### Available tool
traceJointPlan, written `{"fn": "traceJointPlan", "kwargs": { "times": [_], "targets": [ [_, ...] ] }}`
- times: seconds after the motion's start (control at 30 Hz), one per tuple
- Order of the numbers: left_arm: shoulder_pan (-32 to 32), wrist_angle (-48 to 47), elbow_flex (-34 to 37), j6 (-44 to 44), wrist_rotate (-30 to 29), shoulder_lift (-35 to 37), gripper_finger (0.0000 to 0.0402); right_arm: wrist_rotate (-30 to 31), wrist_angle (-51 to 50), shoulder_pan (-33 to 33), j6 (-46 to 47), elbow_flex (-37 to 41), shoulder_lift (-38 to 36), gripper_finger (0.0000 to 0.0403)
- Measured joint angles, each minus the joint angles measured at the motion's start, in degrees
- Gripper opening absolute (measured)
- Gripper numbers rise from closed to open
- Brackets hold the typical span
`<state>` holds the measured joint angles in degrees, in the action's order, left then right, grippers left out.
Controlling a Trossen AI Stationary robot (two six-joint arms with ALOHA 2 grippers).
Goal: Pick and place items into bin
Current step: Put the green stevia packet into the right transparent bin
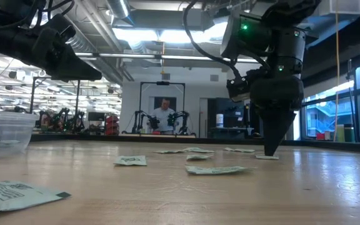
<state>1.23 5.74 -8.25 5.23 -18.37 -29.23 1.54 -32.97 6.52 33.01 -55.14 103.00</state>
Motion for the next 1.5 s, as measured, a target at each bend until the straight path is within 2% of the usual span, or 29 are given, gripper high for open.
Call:
{"fn": "traceJointPlan", "kwargs": {
  "times": [0.53, 1.27, 1.37, 1.5],
  "targets": [
    [0.02, 0.0, 0.0, 0.02, 0.02, 0.0, 0.0072, -0.31, -0.87, 0.07, 4.33, -1.91, 0.35, 0.0001],
    [0.0, -0.02, 0.0, 0.02, 0.04, -0.02, 0.0072, -0.54, -0.98, 0.11, 5.58, -2.27, 0.39, 0.0081],
    [0.01, -0.02, 0.0, 0.01, 0.02, 0.0, 0.0072, -0.51, -1.01, 0.11, 5.58, -2.29, 0.39, 0.0079],
    [0.01, -0.02, 0.0, 0.01, 0.03, -0.01, 0.0072, -0.26, -1.2, 0.09, 5.55, -2.29, 0.39, 0.0056]
  ]
}}
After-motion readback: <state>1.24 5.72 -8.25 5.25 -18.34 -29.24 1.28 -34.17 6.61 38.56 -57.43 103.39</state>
